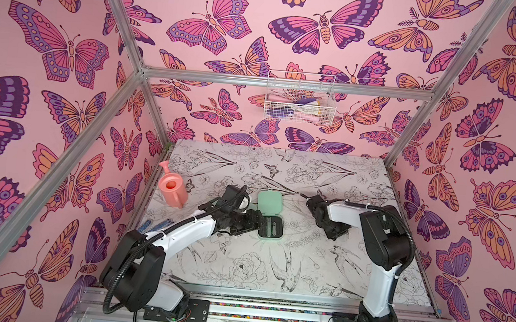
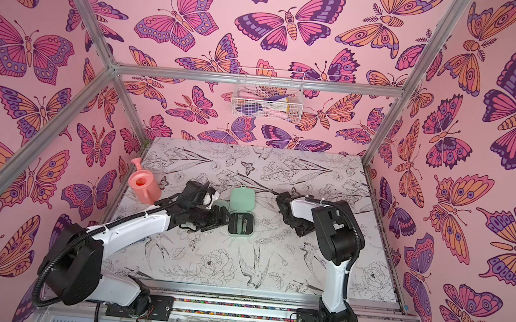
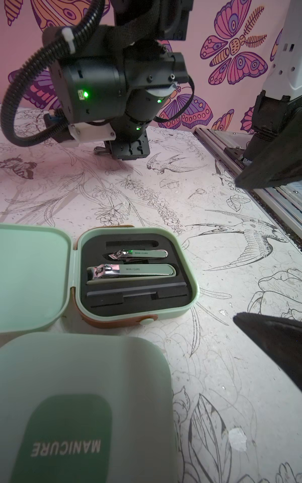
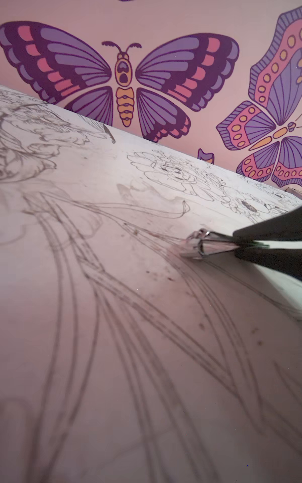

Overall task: Organize nail clipper sets
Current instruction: Adjust the nail clipper at the center of the board.

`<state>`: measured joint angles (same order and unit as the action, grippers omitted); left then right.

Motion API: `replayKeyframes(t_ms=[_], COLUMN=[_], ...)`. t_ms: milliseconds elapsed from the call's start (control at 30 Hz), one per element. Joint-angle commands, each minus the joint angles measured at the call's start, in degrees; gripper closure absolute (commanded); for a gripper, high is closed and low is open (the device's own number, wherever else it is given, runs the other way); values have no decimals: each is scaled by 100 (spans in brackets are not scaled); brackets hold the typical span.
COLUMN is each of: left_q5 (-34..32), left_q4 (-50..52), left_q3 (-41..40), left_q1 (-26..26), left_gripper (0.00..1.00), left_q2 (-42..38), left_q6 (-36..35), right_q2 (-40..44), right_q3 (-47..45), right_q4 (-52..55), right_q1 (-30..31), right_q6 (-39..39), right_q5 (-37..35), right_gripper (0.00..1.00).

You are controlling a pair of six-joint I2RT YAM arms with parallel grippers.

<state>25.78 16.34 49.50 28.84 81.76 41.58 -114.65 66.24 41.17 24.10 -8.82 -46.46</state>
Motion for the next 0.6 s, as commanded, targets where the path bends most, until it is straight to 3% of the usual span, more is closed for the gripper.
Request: replayKeyframes(t_ms=[0, 233, 433, 567], left_q5=[75, 123, 126, 119], left_q4=[12, 19, 18, 14], left_q3=[16, 78, 78, 78], left_q1=[-10, -10, -10, -10], left_gripper=[24, 22, 21, 21], left_q2=[59, 169, 161, 163], left_q6=[-54, -71, -76, -71], right_q2=[-181, -174, 58, 461], right_q3=[68, 87, 63, 55], right_q4=[-211, -91, 20, 128], right_q1=[-28, -2, 34, 42], right_q6=[273, 258, 184, 149], right_q5=[301, 604, 802, 1337], right_gripper=[92, 78, 73, 71])
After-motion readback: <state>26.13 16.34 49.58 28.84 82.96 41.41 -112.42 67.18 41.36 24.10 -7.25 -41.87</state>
